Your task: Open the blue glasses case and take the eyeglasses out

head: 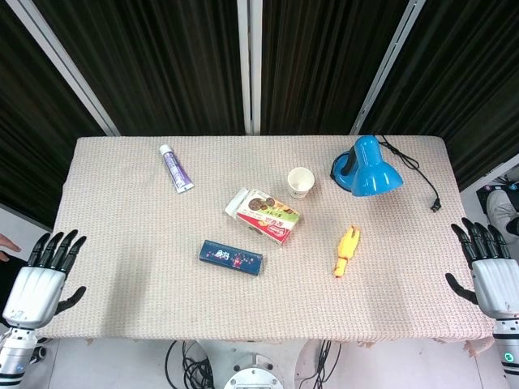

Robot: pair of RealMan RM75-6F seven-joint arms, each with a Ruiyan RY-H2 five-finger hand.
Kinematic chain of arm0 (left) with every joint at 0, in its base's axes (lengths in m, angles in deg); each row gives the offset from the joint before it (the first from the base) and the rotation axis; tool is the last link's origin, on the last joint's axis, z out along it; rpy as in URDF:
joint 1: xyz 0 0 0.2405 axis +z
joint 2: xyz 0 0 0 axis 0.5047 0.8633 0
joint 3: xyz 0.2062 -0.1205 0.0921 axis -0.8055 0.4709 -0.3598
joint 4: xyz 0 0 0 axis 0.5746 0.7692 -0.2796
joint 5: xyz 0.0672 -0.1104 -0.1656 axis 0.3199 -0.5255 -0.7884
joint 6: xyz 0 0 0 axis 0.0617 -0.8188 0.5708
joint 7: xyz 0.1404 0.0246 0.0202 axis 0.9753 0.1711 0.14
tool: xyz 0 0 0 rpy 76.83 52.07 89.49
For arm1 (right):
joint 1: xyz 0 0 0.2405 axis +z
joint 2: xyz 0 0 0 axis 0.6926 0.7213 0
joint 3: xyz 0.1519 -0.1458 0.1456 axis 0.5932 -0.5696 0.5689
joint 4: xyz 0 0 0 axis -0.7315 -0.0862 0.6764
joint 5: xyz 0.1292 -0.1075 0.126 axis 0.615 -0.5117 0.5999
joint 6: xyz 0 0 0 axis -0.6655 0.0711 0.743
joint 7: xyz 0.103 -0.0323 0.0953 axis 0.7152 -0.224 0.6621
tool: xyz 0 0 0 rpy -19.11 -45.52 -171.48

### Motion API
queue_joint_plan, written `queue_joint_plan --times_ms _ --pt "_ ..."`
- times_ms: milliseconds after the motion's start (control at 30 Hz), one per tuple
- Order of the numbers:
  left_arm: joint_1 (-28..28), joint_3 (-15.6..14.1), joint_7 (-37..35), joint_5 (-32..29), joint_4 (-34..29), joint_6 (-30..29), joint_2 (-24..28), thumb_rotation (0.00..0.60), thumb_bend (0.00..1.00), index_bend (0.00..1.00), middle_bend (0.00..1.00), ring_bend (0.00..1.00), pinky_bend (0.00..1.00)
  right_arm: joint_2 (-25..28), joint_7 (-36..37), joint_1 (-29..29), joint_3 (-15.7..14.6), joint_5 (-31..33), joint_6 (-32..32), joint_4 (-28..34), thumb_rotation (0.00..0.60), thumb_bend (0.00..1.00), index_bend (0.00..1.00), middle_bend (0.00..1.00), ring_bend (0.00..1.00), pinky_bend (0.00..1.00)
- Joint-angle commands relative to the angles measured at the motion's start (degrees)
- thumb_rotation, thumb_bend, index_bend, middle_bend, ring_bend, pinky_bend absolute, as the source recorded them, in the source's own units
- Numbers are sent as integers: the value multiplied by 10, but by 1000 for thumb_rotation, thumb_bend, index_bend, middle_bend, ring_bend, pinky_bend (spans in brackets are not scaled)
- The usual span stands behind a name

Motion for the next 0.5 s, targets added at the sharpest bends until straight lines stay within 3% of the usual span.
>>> queue_joint_plan --times_ms 33,233,500 --pt "-1 1 -3 -3 2 3 0 600 201 15 0 0 0 -1 -2 0 1 4 2 3 600 179 0 0 0 0" --pt "-8 0 -22 6 9 10 0 600 201 14 0 0 0 -3 -2 1 0 7 4 2 600 179 0 0 0 0" --pt "-37 -14 -23 72 -2 35 2 600 215 16 26 0 9 2 4 -5 2 7 -8 8 600 178 0 0 0 0"
